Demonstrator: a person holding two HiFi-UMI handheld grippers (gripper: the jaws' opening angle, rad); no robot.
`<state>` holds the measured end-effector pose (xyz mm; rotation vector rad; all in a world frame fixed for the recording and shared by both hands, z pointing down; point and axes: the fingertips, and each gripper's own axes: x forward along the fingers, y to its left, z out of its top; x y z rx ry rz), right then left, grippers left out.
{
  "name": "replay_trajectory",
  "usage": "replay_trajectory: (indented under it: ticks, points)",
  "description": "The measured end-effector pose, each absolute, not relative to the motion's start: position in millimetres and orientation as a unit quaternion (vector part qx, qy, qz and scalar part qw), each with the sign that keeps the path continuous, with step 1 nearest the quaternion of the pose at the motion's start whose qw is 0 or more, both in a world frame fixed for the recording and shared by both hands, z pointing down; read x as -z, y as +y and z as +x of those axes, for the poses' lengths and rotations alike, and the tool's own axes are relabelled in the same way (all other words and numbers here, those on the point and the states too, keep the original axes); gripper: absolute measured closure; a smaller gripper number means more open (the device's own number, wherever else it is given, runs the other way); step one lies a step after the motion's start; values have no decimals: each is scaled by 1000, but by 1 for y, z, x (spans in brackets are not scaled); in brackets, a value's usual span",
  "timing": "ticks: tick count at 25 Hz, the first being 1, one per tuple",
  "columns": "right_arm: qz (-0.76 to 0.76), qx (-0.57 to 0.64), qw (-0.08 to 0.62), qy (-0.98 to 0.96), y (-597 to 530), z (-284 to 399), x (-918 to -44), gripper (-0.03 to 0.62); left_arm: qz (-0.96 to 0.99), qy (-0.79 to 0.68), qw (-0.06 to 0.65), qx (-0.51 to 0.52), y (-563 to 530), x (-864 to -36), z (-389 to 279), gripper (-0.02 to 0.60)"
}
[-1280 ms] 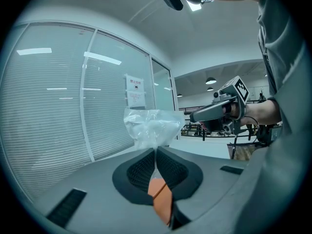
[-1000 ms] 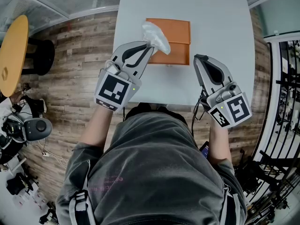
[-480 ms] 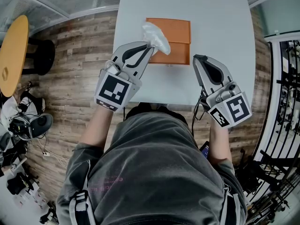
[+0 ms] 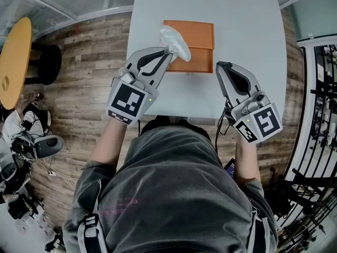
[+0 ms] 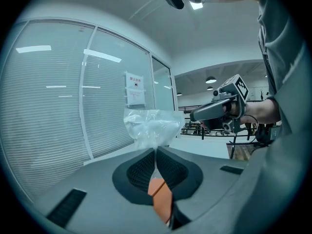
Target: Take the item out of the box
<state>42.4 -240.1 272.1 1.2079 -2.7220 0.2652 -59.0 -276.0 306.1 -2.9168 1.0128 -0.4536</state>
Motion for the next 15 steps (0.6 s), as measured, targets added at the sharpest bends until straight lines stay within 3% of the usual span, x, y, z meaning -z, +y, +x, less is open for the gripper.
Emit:
replay_trajectory:
  ticks: [15]
  points:
    - [401, -86, 78, -909, -238, 40, -273, 591, -936, 319, 11, 147, -273, -308, -59, 557]
